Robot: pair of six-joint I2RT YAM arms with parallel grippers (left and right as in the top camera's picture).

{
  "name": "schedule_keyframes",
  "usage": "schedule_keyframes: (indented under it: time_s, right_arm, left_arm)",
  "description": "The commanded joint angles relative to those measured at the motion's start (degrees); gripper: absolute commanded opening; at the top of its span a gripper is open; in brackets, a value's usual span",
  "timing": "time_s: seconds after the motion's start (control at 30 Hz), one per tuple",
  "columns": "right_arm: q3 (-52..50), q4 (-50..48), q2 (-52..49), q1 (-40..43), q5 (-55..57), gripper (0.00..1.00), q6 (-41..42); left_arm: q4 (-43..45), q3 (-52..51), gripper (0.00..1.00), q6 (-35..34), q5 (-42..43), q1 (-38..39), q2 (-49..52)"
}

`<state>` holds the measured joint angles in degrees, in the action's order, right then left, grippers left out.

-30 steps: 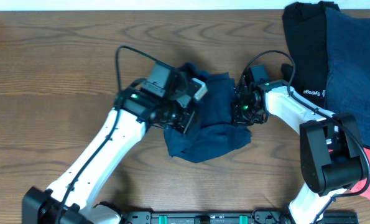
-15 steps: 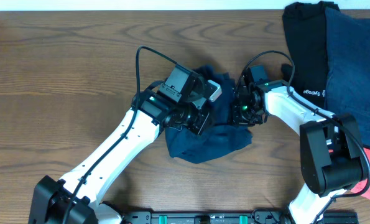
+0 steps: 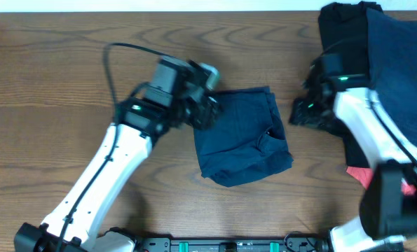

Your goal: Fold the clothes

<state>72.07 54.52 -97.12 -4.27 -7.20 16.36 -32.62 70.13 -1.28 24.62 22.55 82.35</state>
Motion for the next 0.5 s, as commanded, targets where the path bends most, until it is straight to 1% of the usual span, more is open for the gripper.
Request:
schedule_keyframes:
  time_s: [0.0,0.13,0.2,0.27,0.4,0.47]
  right_arm:
    - [2.25,0.35,5.60,1.27,0.52,0.50,-0.48]
    - [2.29,-0.52,9.42,-0.15,-11.02,0.47,-6.75]
    - [2.27,-0.46,9.53,-2.05,-17.46,0.46,-9.86]
    - [2.12,-0.48,8.96,-4.63,-21.38,0.45,-11.80]
    - [2.01,-0.20,7.13,-10.73,-22.32,0.37,-12.83]
    - [2.01,0.39,6.05,-13.03,-22.18,0.36,-12.83]
  left_arm:
    - [2.45,1.05,0.55,0.11,-3.28,-3.85,0.96]
    - [7.56,1.05,0.55,0.11,-3.28,-6.36,5.07]
    - [9.84,1.05,0.55,0.11,-3.28,-6.51,8.07]
    - [11.82,1.05,0.55,0.09,-3.26,-6.51,11.39]
    - [15.10,1.05,0.55,-0.55,-2.58,-6.51,18.73]
    - [15.74,1.05,0.55,-0.57,-1.84,-6.51,21.75]
